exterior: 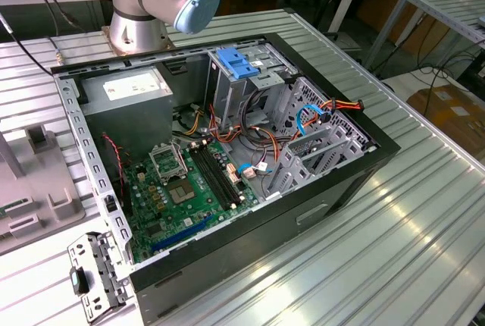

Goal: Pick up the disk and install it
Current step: 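Pick up the disk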

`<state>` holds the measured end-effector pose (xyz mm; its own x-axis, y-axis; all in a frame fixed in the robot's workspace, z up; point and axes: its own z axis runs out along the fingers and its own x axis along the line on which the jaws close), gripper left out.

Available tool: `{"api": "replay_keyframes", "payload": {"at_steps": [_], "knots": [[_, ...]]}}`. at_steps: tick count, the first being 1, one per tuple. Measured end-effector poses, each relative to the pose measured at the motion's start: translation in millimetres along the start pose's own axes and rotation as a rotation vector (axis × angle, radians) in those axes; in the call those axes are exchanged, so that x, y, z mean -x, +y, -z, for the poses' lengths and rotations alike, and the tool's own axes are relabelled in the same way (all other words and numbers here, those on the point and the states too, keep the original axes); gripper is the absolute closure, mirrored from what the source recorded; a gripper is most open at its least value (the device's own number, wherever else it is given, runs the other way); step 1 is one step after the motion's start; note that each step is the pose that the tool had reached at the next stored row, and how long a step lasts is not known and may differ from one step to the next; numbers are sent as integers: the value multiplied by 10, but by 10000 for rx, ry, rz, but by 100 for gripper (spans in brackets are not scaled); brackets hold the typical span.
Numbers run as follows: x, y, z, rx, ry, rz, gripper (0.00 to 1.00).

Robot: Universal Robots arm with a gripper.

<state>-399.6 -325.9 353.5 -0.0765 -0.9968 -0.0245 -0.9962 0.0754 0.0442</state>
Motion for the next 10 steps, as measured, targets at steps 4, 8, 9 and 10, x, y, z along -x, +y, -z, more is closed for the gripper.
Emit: {"api": "replay_keyframes", "payload": {"at_steps": [4, 8, 9, 10], "knots": [[0, 0, 0, 2, 4, 91, 89], [0, 0, 0, 5, 9, 186, 89], [0, 0, 0, 6, 10, 226, 89], [0, 0, 0, 7, 12, 267, 89]]}}
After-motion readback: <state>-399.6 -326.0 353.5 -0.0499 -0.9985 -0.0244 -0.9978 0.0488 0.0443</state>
